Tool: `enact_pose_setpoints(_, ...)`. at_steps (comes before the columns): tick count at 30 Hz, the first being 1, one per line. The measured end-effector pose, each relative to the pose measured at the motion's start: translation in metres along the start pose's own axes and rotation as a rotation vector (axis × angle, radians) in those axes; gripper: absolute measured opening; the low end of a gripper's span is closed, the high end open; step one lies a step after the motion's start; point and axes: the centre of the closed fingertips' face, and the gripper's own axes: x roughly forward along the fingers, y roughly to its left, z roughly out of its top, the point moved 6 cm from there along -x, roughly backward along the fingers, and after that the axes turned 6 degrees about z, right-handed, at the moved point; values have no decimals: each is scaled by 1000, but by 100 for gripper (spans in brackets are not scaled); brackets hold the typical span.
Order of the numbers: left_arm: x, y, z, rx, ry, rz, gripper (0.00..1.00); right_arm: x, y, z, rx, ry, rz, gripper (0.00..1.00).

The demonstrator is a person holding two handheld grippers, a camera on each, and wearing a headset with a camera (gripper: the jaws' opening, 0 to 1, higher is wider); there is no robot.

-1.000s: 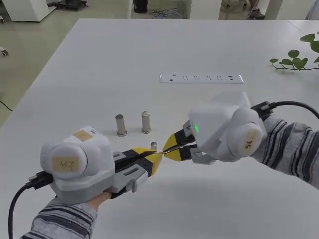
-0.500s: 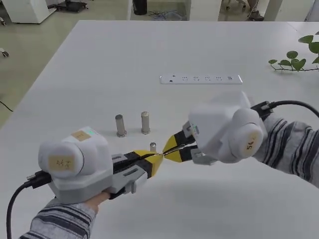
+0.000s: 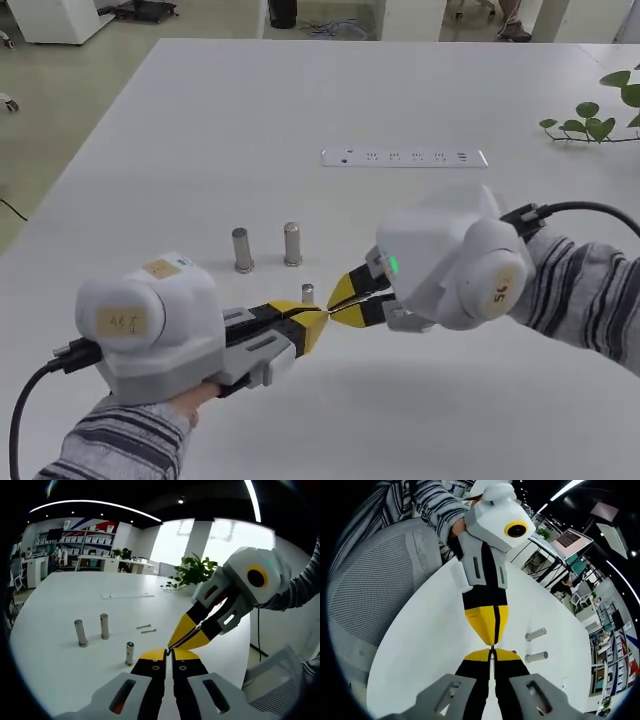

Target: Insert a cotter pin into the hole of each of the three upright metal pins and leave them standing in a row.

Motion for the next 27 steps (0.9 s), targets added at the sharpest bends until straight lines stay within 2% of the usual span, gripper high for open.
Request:
enact_pose_setpoints(4,0,-1,0,-4,-1,-7,0,0,0,1,-3,1,-1,0)
enact_pose_setpoints(6,0,0,0,-27,2,-7,0,1,0,1,-7,3,-3,0)
enact_pose_setpoints(8,0,0,0,-15,-1,-10,0,1,0,1,3,2,-10,0)
enact_pose_setpoints(18,-3,-7,1,155,-3,-48,0,0,4,-7,97,8,12,0)
enact_pose_setpoints(27,-6,-12,0,300,2,-117,0,1,10,-8,183,-44,51,0)
